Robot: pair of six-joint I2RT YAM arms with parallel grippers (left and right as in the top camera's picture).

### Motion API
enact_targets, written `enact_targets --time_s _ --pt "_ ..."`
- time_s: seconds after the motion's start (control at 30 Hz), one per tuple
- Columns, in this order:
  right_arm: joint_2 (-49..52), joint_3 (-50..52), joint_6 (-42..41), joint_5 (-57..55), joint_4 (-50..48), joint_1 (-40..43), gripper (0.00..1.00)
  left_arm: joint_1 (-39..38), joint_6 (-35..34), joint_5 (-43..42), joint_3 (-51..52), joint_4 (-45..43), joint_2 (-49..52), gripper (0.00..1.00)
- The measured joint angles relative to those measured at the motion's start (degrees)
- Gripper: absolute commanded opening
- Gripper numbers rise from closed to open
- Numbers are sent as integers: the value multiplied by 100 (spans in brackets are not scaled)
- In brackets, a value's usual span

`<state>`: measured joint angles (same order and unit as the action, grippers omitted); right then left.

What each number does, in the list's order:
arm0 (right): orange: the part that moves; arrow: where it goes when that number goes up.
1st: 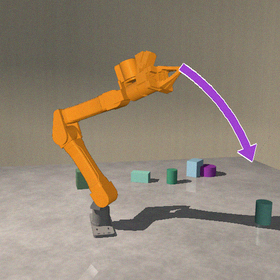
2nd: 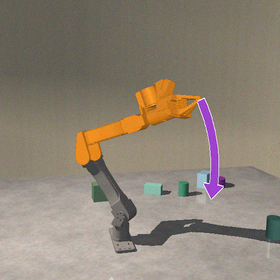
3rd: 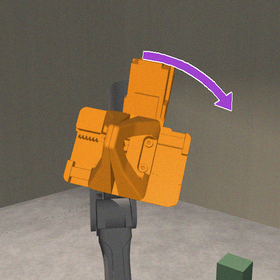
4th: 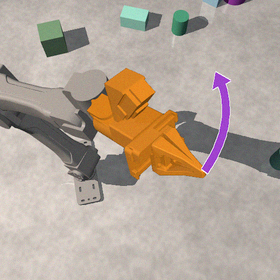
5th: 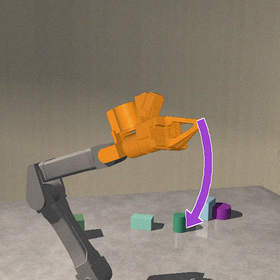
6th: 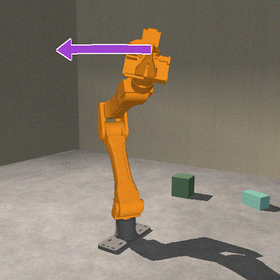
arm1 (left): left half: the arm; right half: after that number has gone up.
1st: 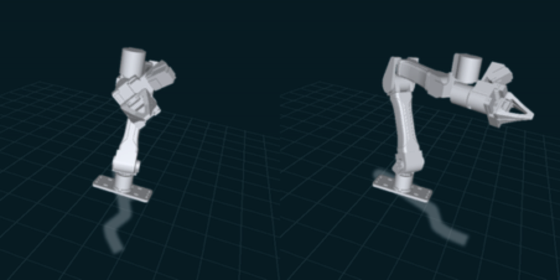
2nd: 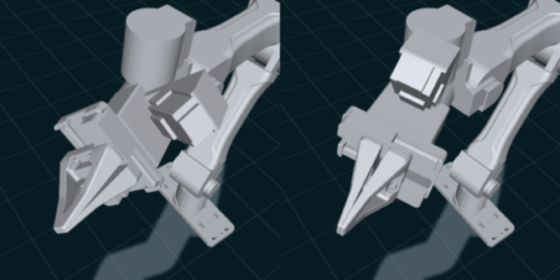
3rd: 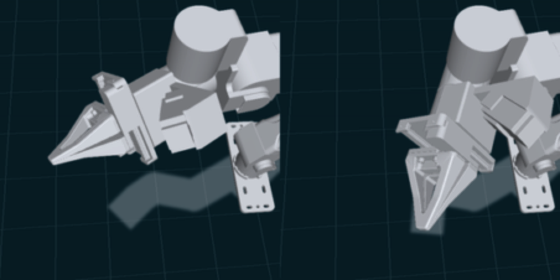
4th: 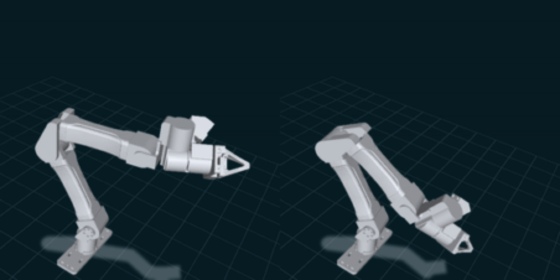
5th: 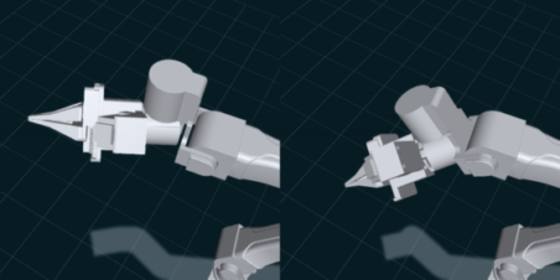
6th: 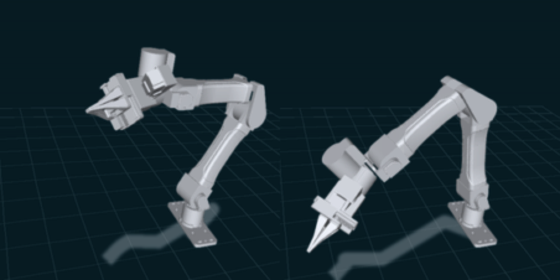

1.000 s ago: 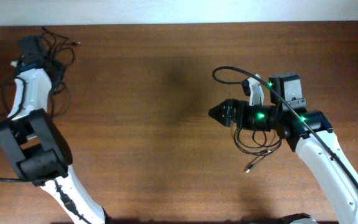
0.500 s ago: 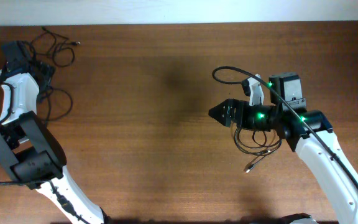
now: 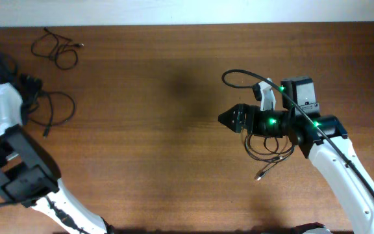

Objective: Untangle cables

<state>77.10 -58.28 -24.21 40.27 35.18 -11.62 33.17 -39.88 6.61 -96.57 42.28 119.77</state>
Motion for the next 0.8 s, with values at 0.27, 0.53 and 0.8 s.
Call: enact_targets --time_s 0.27,0.53,0.8 --pt "0 0 0 0 -44 0 99 601 44 9 -2 839 -31 72" --pt "0 0 0 0 17 0 98 404 85 4 435 710 -31 59" --pt "0 0 2 0 20 0 99 391 105 4 1137 98 -31 36"
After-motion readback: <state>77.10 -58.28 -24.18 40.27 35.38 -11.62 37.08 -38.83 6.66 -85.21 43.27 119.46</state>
